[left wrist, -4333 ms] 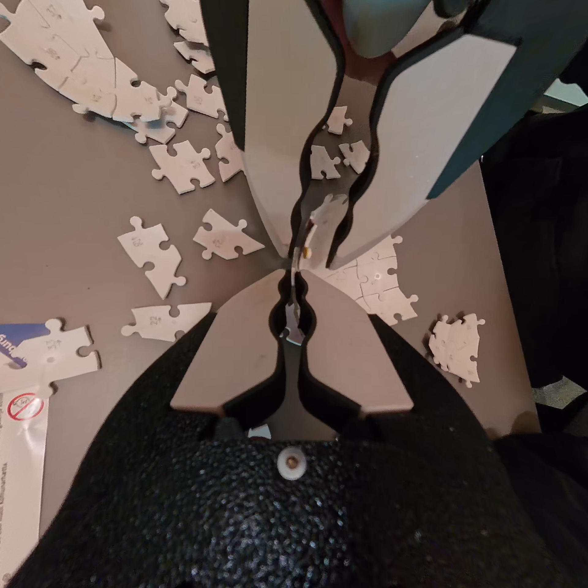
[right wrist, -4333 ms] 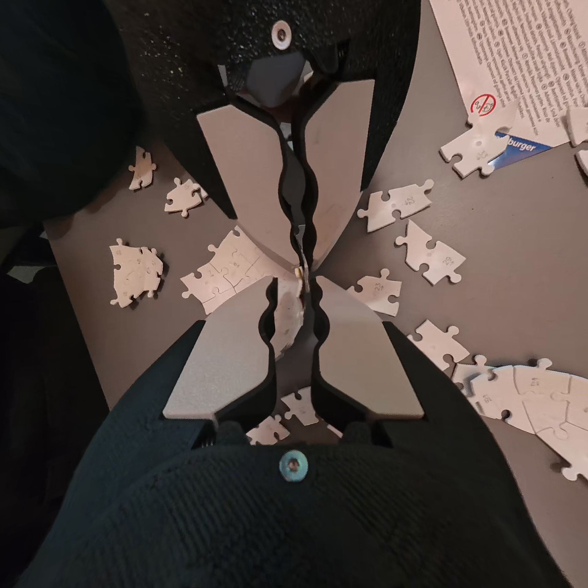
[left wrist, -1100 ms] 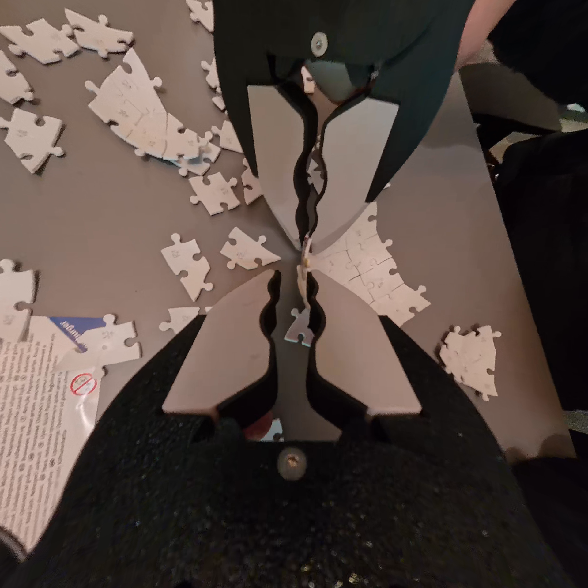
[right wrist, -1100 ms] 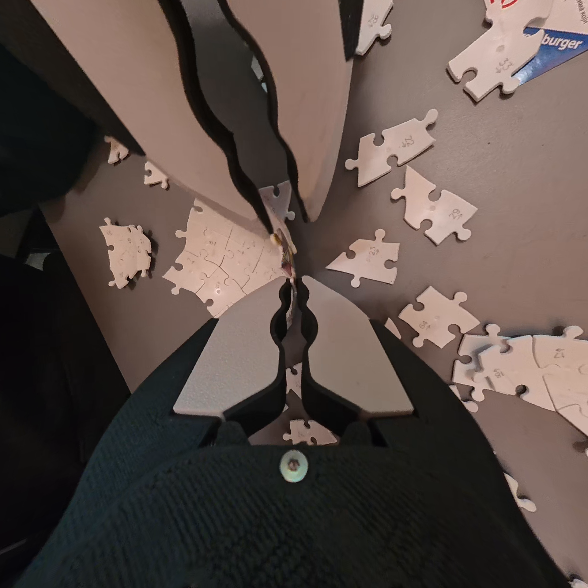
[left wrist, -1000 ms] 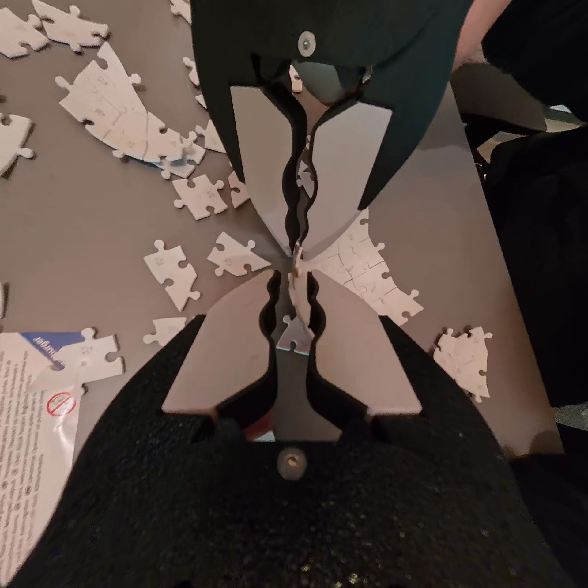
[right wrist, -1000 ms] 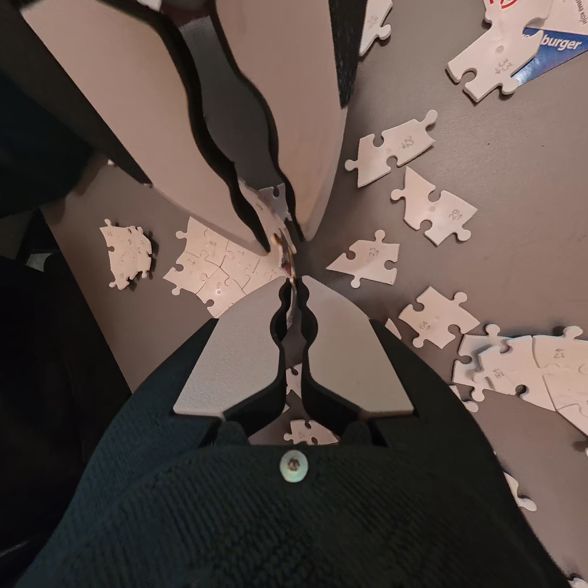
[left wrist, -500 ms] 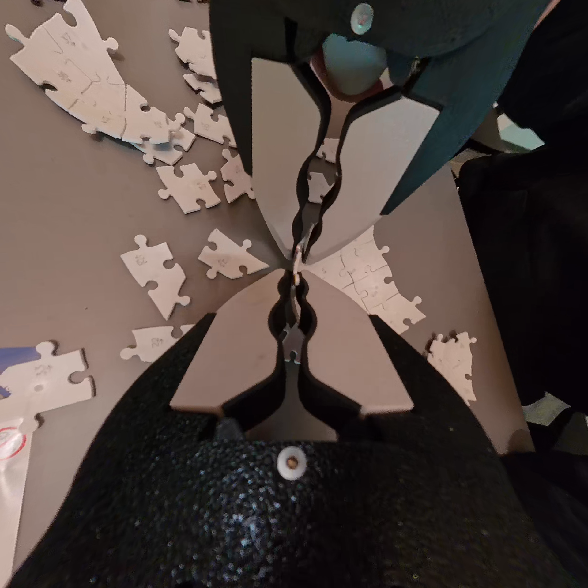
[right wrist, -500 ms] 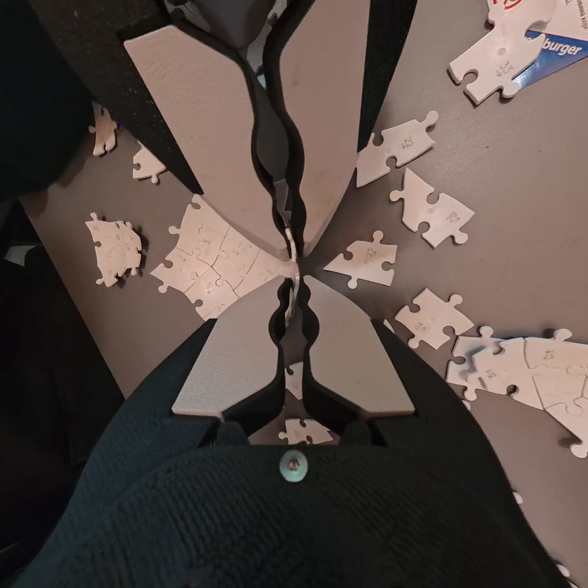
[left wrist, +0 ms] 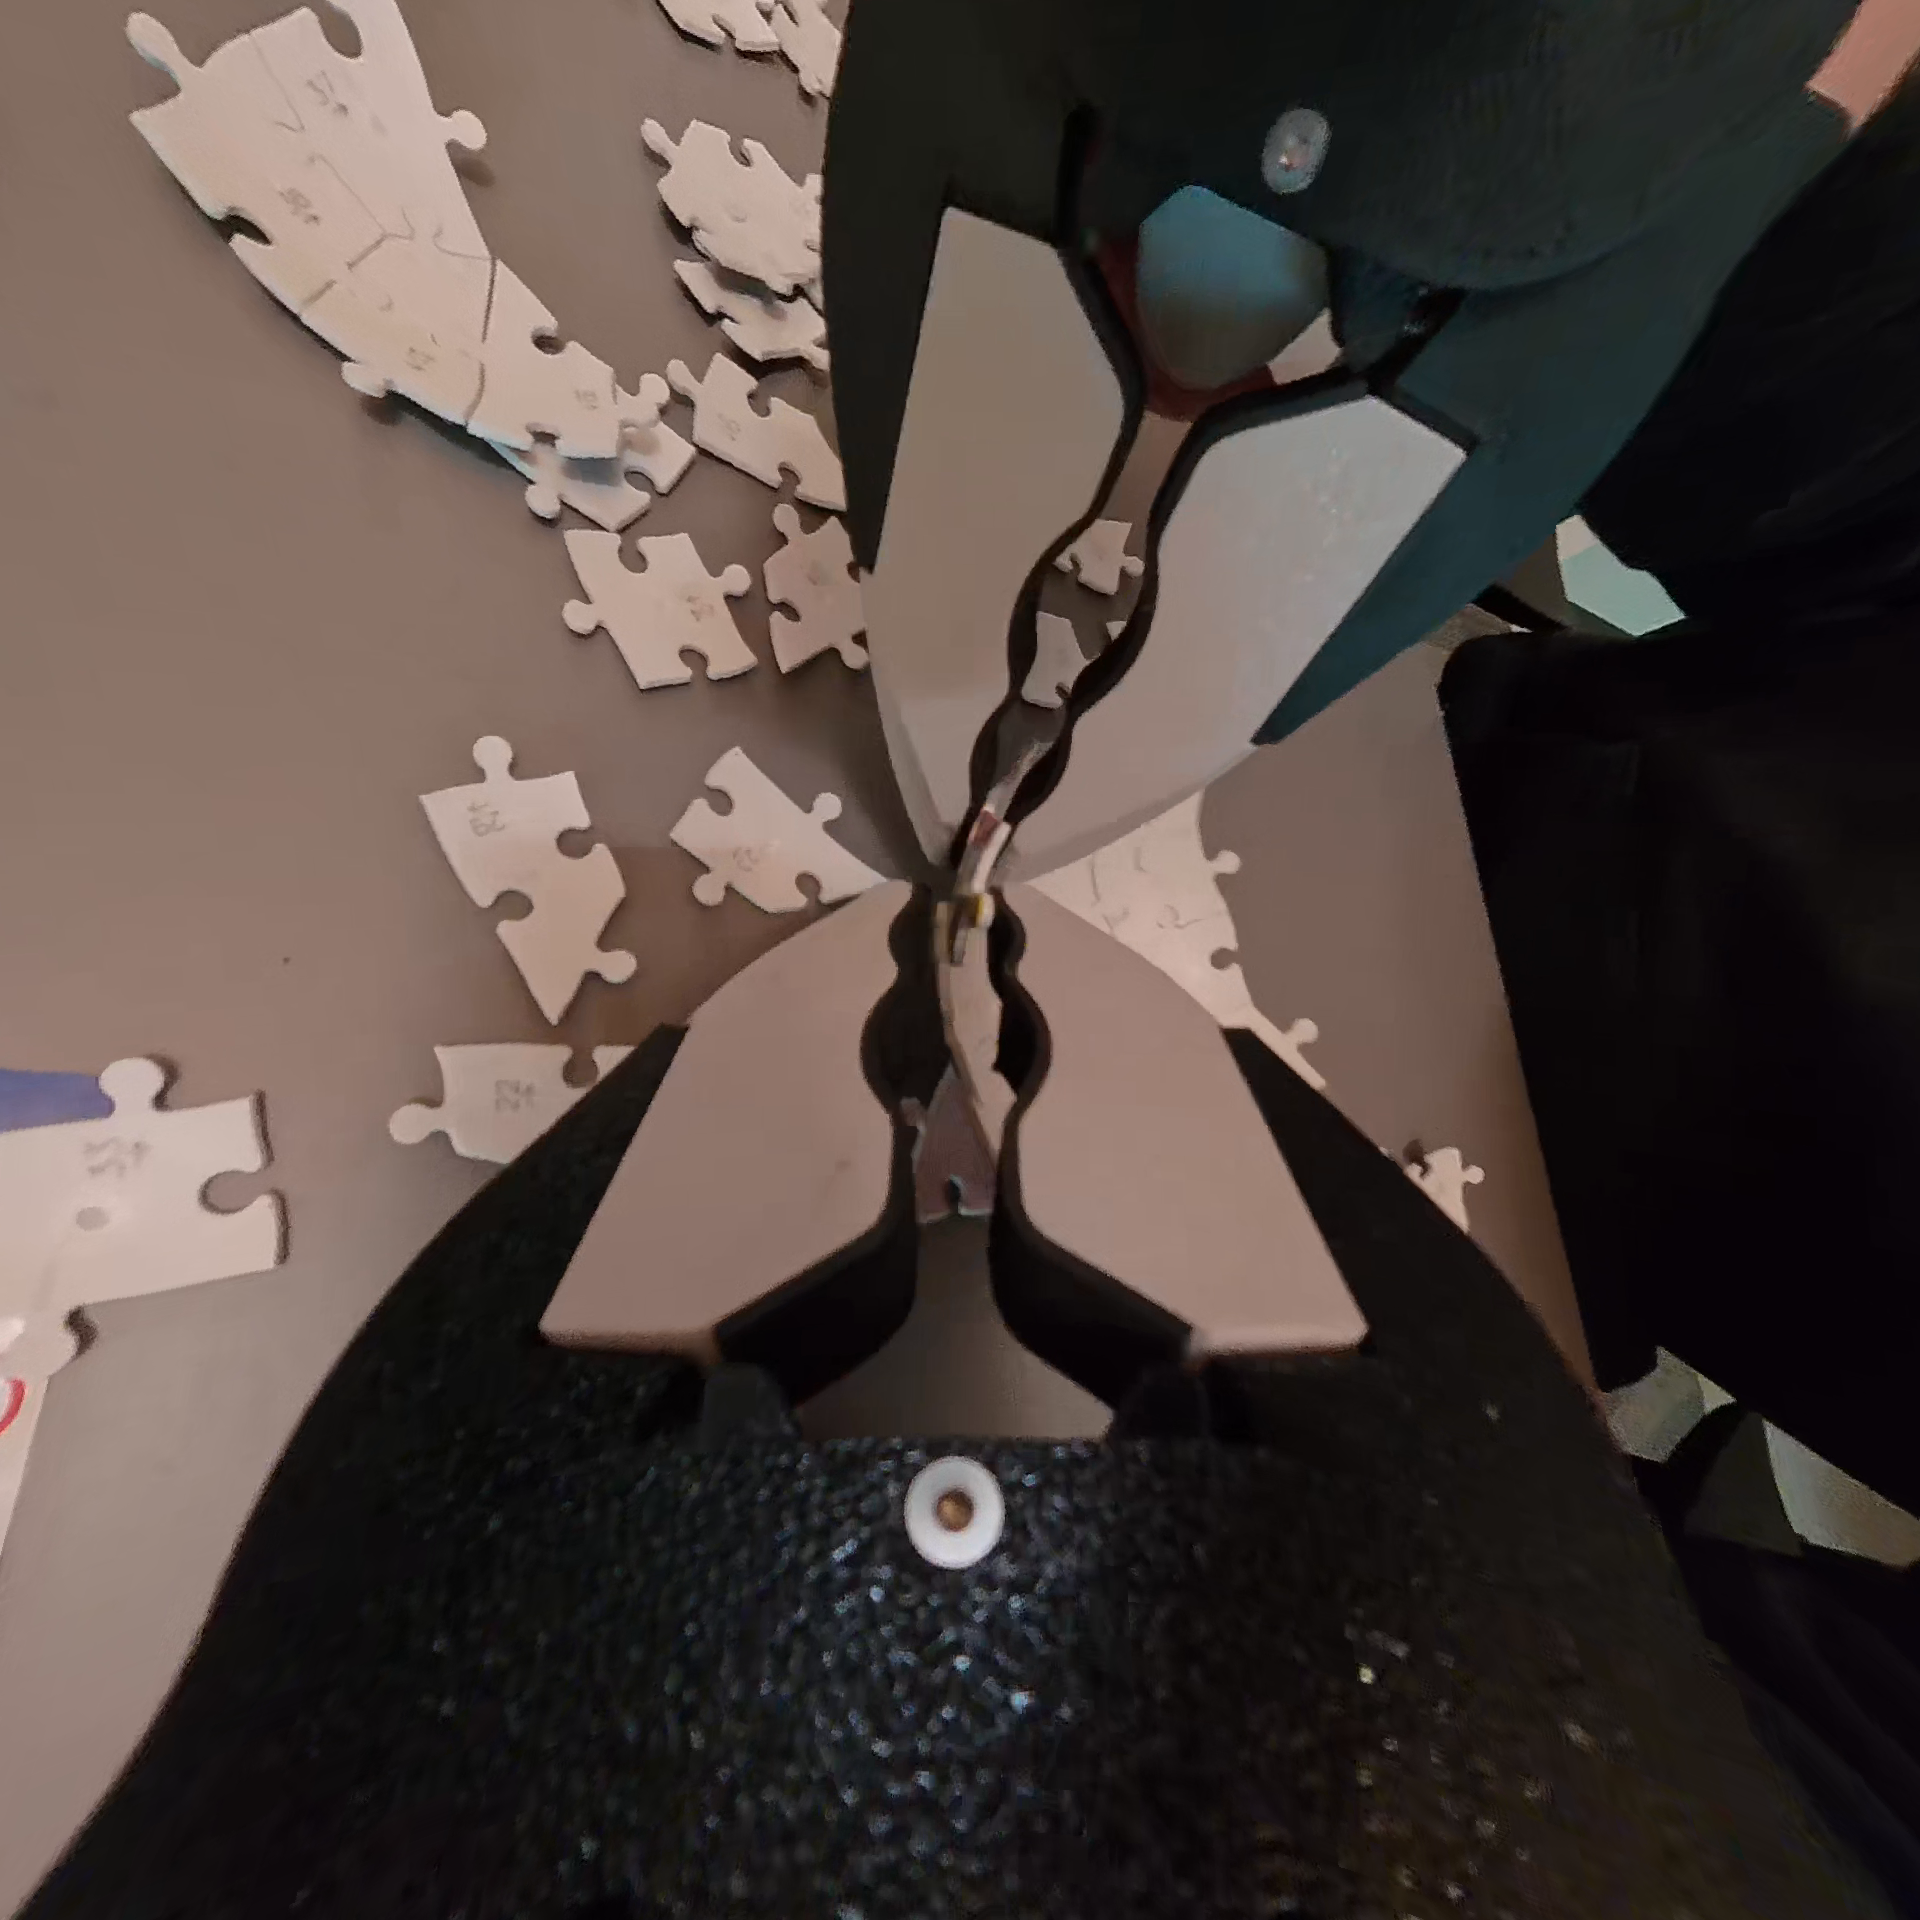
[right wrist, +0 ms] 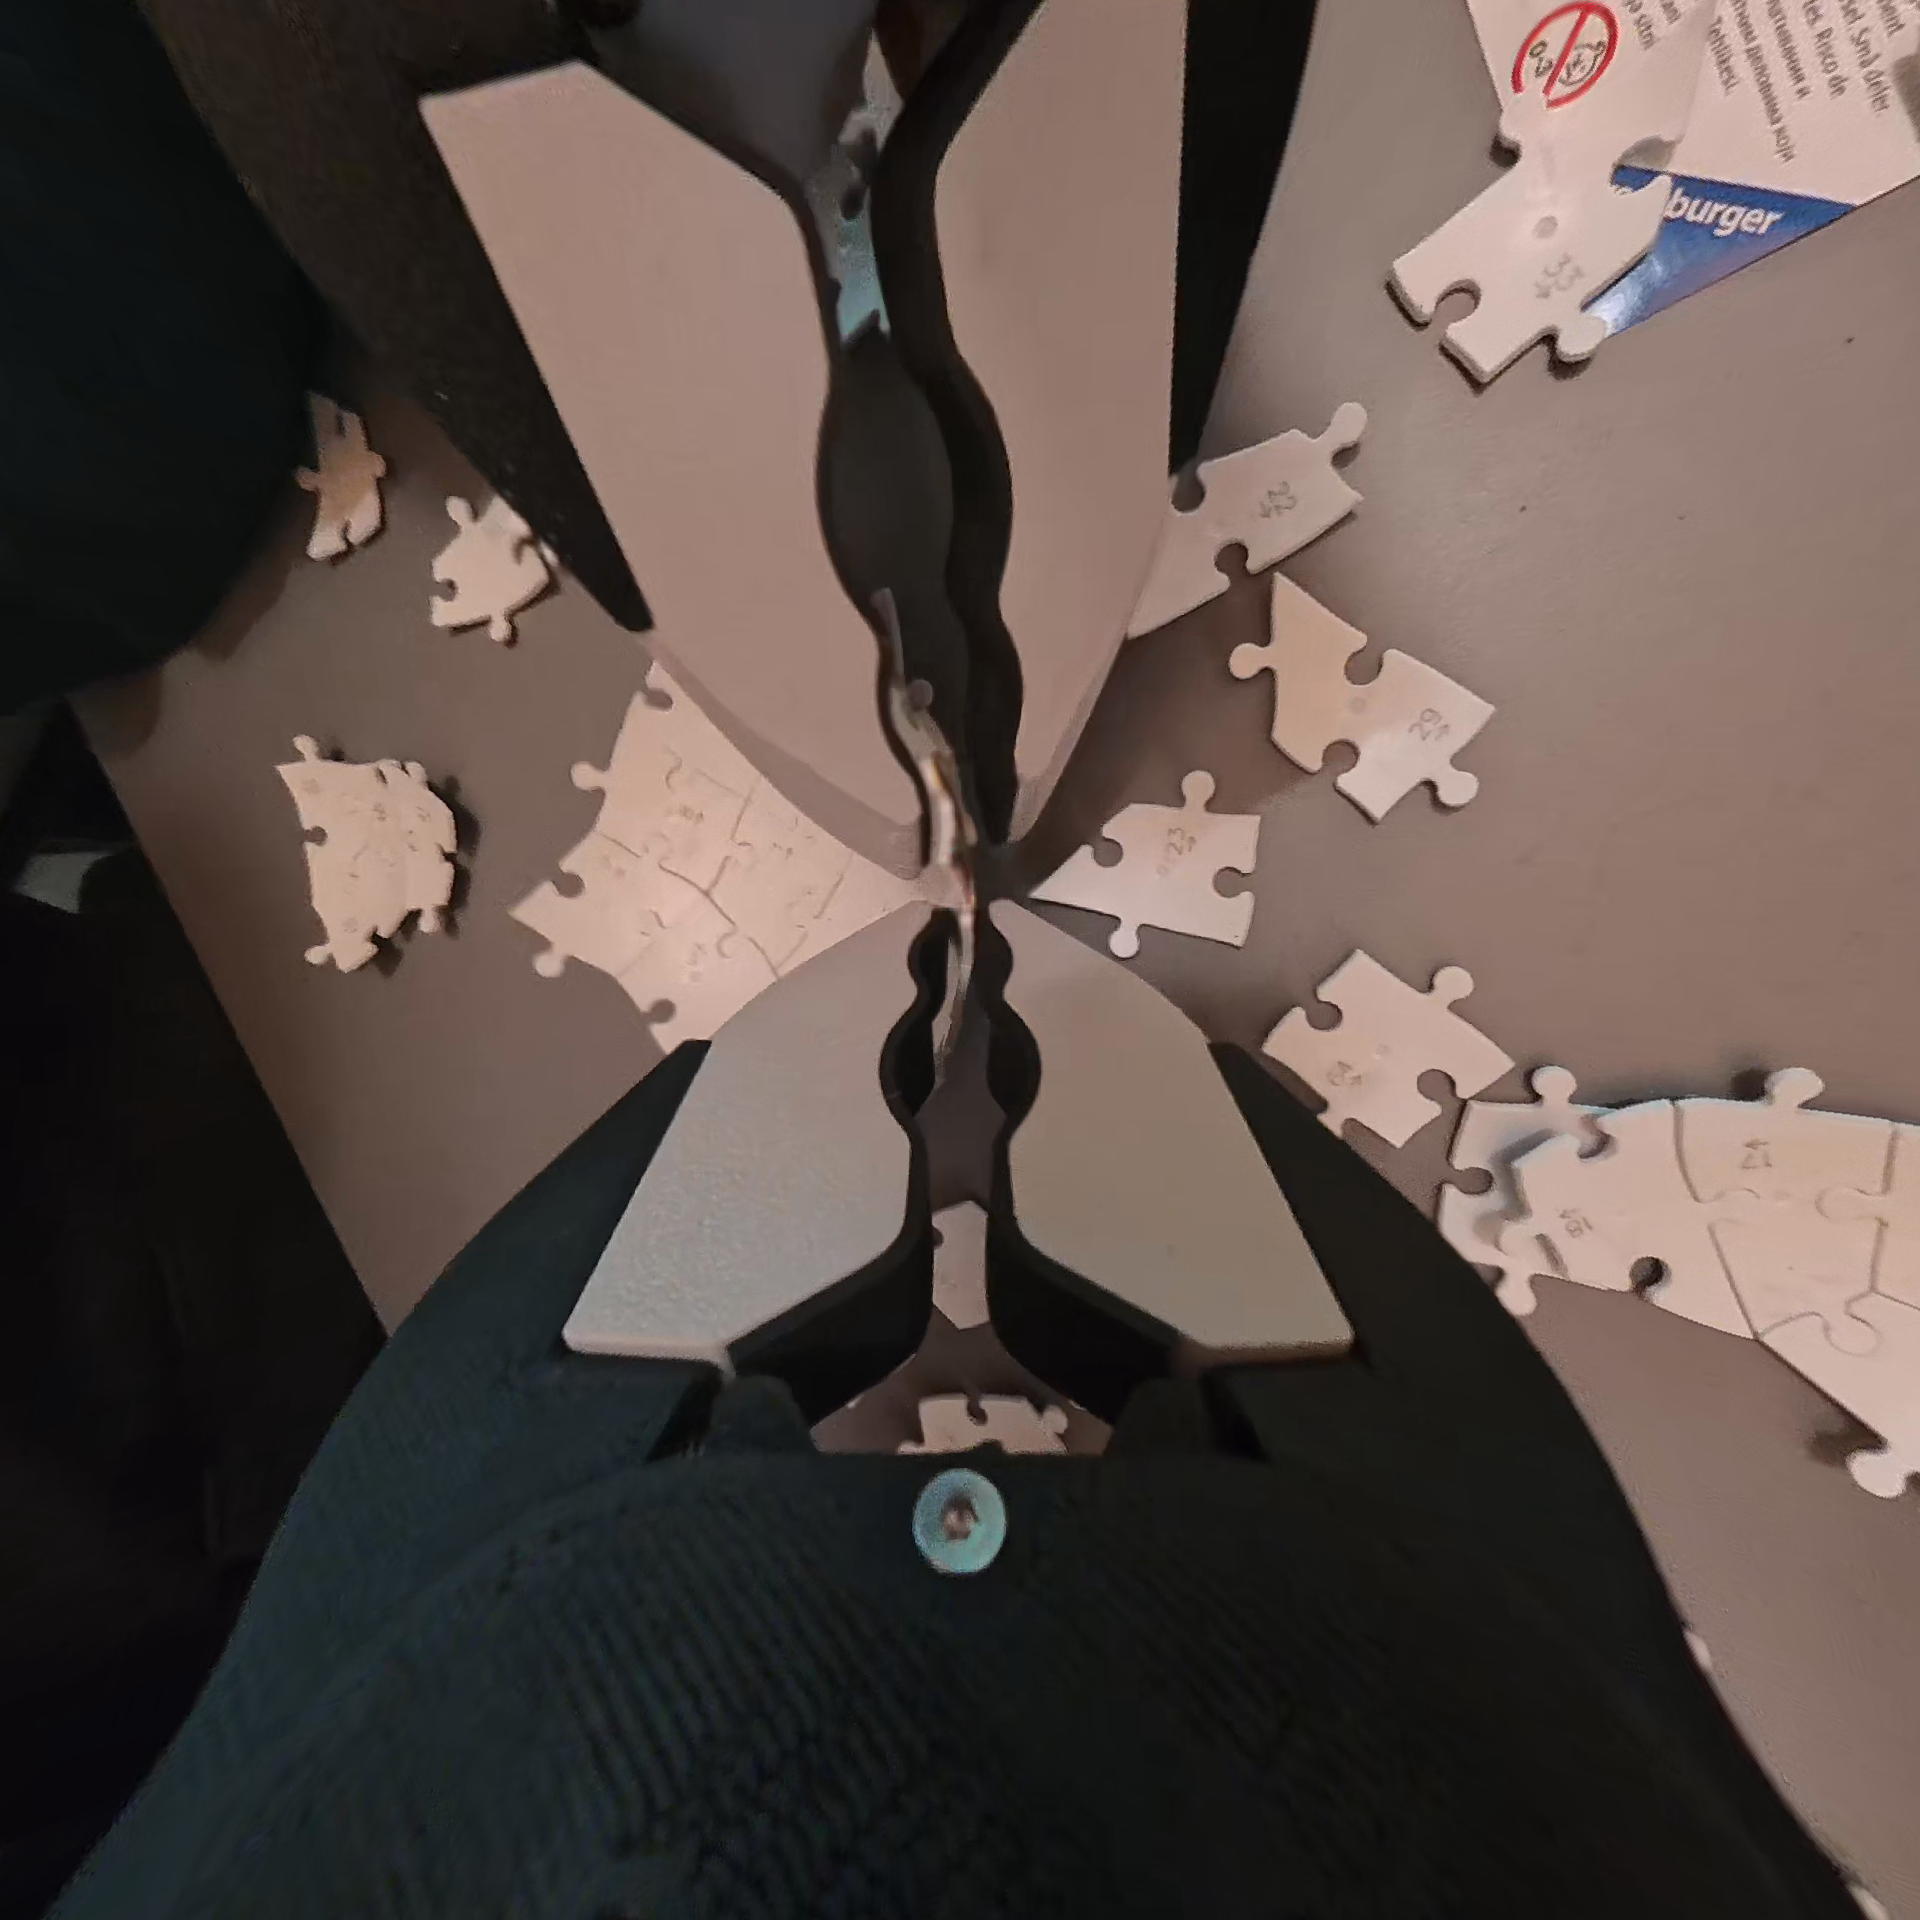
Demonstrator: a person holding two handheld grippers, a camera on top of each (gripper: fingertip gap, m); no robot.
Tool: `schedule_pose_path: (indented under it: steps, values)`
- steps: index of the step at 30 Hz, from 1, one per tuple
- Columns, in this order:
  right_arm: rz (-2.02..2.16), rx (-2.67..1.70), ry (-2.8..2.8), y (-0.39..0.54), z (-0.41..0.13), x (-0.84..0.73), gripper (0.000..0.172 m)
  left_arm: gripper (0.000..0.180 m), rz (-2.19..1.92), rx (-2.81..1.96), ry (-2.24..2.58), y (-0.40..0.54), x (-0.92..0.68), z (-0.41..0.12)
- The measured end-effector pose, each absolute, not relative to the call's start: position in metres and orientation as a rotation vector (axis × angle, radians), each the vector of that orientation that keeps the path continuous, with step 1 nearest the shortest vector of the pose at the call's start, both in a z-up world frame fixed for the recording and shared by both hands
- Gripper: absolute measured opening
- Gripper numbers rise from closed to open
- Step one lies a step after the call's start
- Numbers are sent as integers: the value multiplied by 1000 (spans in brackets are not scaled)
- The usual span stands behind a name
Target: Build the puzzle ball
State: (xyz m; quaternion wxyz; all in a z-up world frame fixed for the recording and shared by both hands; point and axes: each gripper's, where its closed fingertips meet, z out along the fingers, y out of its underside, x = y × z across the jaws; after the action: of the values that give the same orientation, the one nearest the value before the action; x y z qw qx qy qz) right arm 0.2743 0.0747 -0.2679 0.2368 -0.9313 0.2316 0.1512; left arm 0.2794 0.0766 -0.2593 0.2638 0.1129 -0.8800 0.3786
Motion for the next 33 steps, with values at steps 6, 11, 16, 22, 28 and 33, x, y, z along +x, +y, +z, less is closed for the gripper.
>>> schedule_pose_path:
  steps: [6,11,16,22,28,33]
  values:
    - [431,-2547,656,74,-266,275,3,14,1005,313,-2483,94,289,-259]
    - [447,-2550,689,73,-268,275,4,8,949,281,-2557,94,287,-264]
    - [371,-2560,695,72,-269,281,21,2,935,263,-2580,92,285,-265]
    - [314,-2575,621,77,-266,284,6,1,971,258,-2564,89,286,-262]
    - [381,-2524,699,74,-262,285,3,1,1065,234,-2540,85,291,-258]
    - [429,-2483,750,72,-263,284,3,1,1079,199,-2555,83,290,-259]
